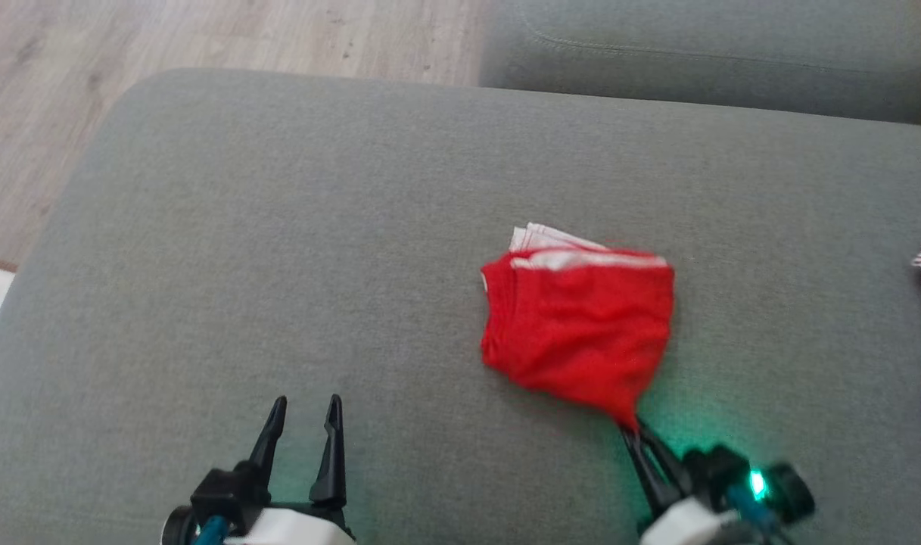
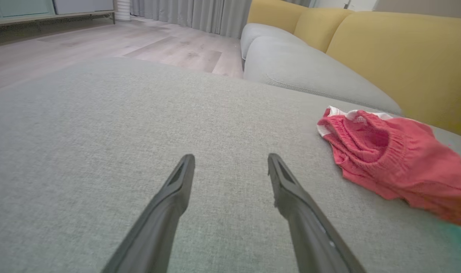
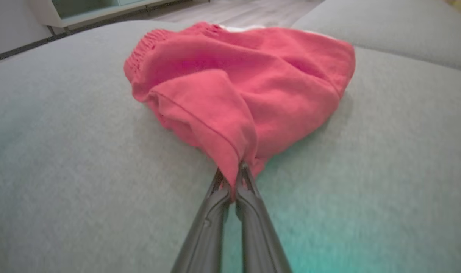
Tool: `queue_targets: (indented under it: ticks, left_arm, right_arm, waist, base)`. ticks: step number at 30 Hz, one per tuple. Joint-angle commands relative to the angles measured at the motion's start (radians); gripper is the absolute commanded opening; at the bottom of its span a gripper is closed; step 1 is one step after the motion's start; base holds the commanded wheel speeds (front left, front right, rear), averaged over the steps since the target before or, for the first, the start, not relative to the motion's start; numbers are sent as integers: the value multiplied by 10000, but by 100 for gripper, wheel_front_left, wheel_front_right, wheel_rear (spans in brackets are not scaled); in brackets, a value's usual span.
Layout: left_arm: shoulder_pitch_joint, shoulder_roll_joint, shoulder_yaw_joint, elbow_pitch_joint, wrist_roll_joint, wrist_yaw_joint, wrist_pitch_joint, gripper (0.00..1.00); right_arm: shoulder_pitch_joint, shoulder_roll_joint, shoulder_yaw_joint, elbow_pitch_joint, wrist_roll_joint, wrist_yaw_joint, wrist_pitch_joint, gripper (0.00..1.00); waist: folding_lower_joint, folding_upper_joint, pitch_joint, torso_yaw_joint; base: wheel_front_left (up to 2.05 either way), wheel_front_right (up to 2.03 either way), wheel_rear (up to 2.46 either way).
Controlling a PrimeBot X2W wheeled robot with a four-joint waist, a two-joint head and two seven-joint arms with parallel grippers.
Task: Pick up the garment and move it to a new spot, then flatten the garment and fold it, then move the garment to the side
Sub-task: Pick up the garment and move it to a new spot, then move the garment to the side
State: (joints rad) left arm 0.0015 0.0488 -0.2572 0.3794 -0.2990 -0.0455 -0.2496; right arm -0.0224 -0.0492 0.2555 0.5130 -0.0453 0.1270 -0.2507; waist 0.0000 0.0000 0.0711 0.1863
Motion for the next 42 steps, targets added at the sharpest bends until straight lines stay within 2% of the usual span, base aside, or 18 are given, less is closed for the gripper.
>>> queue_targets:
  ticks: [1,4,5,6,13,17,21,29,37,42]
  left_arm:
    - [-207,14,310,-309,20,-65,-122,100]
    - [-199,14,325,-296,39,-105,-122,100]
    - [-208,14,331,-290,48,-111,-122,100]
    - [-216,14,338,-287,52,-106,-122,100]
    - [-211,14,467,-252,222,-102,-122,100]
    - [-184,14,681,-311,414,-82,-122,100]
    - [-200,14,952,-367,645,-80,-122,100]
    - [-91,14,1162,-553,1448,-95,-122,100]
    - [-16,14,1080,-660,1570,-94,-122,100]
    - [-133,14,934,-711,1484,-82,-122,100]
  right_arm:
    - [3,-114,244,-266,37,37,-110,0]
    - [328,-190,226,-93,210,37,-110,0]
    - [364,-198,205,-41,296,37,-110,44]
    - [371,-194,150,-41,429,37,-110,100]
    - [459,-242,-437,-1455,1171,37,-110,100]
    - [496,-173,-1166,-2613,1688,37,-111,100]
    - [327,-69,-1838,-3222,2050,37,-111,100]
    - [59,-14,-2949,-2838,3041,37,-111,100]
    - [3,-12,-2735,-2443,2981,37,-111,100]
    - [-410,-12,-1966,-1894,2761,37,-111,100]
  waist:
    - [0,0,-38,-73]
    - [0,0,-42,-205]
    - [0,0,-51,-255]
    - [0,0,-62,-305]
    - [0,0,-249,-543]
    - [0,0,-390,-633]
    - [0,0,-493,-700]
    - [0,0,-699,-806]
    - [0,0,-666,-793]
    - [0,0,-336,-645]
  base:
    - [0,0,0]
    - [0,0,0]
    - [0,0,0]
    - [0,0,0]
    - [0,0,0]
    - [0,0,0]
    - [0,0,0]
    - [0,0,0]
    - [0,0,0]
    - [0,0,0]
